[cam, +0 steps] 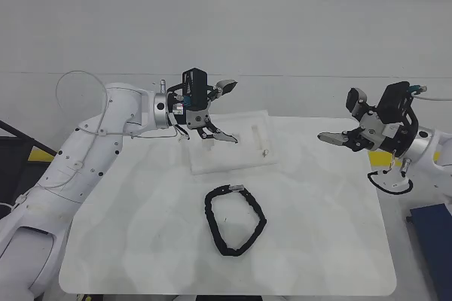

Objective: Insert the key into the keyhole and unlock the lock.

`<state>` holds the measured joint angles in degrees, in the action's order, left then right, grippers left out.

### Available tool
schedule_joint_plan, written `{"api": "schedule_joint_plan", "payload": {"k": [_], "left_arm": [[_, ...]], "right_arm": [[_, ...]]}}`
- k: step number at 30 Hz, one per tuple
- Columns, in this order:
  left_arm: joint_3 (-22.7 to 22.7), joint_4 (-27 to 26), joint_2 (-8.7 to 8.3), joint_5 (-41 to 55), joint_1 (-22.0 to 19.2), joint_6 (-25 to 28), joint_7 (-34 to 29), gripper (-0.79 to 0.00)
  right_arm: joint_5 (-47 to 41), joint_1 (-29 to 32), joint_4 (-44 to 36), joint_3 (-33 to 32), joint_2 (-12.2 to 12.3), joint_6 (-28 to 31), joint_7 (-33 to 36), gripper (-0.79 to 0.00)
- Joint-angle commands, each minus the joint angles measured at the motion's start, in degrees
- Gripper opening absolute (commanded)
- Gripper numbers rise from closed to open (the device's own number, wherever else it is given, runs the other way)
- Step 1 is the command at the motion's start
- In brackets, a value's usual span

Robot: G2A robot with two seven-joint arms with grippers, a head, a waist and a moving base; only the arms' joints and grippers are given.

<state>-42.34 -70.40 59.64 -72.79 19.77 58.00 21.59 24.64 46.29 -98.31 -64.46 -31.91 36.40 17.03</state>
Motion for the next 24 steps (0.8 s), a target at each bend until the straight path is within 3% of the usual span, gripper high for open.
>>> {"api": "schedule_joint_plan", "payload": {"k": [1,19,24], "left_arm": [[0.00,0.00,0.00,0.00,0.00,0.00,0.00,0.000],[-0.01,0.00,0.00,0.00,0.00,0.00,0.00,0.000],[-0.01,0.00,0.00,0.00,0.00,0.00,0.00,0.000]], "right_arm": [[0.00,0.00,0.00,0.00,0.00,0.00,0.00,-0.001],[-0.22,0.17,-0.03,0.05,-0.04,-0.22,-0.22,0.000],[2.15,1.57,-1.93,2.71,-0.94,-2.16,1.29,0.000]]}}
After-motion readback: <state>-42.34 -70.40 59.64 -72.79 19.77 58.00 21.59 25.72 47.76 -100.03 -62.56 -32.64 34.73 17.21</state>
